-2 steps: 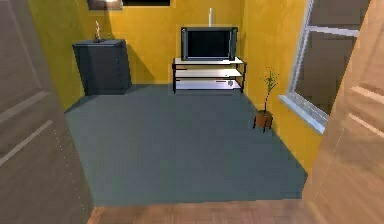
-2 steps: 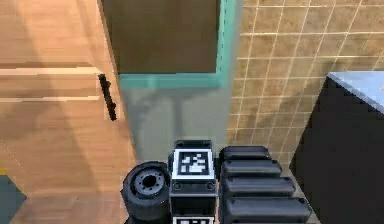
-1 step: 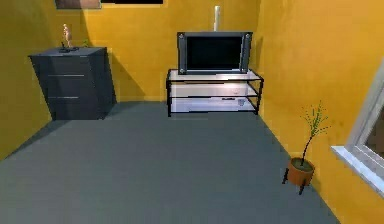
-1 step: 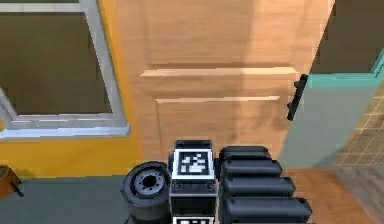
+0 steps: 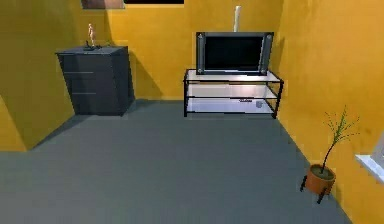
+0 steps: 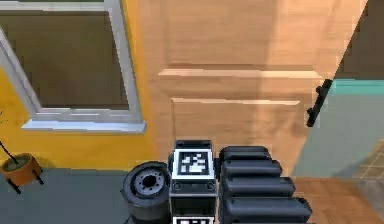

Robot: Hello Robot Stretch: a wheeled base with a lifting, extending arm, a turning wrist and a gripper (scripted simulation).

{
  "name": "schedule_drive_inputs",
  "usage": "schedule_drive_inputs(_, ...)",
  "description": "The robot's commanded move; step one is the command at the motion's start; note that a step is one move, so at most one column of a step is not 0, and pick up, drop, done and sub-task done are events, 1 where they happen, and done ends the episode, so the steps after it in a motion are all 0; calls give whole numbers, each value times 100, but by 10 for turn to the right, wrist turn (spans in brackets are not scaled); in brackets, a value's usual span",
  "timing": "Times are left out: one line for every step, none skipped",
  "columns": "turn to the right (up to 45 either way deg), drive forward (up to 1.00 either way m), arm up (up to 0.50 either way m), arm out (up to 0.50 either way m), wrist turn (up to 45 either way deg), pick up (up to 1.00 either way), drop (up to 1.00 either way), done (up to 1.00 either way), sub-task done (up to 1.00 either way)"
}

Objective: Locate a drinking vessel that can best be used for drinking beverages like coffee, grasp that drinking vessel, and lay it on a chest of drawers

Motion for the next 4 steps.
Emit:
schedule_drive_inputs(0, 45, 0, 0, 0, 0, 0, 0, 0)
schedule_drive_inputs(-450, 0, 0, 0, 0, 0, 0, 0, 0)
schedule_drive_inputs(-240, 0, 0, 0, 0, 0, 0, 0, 0)
schedule_drive_inputs(0, 25, 0, 0, 0, 0, 0, 0, 0)
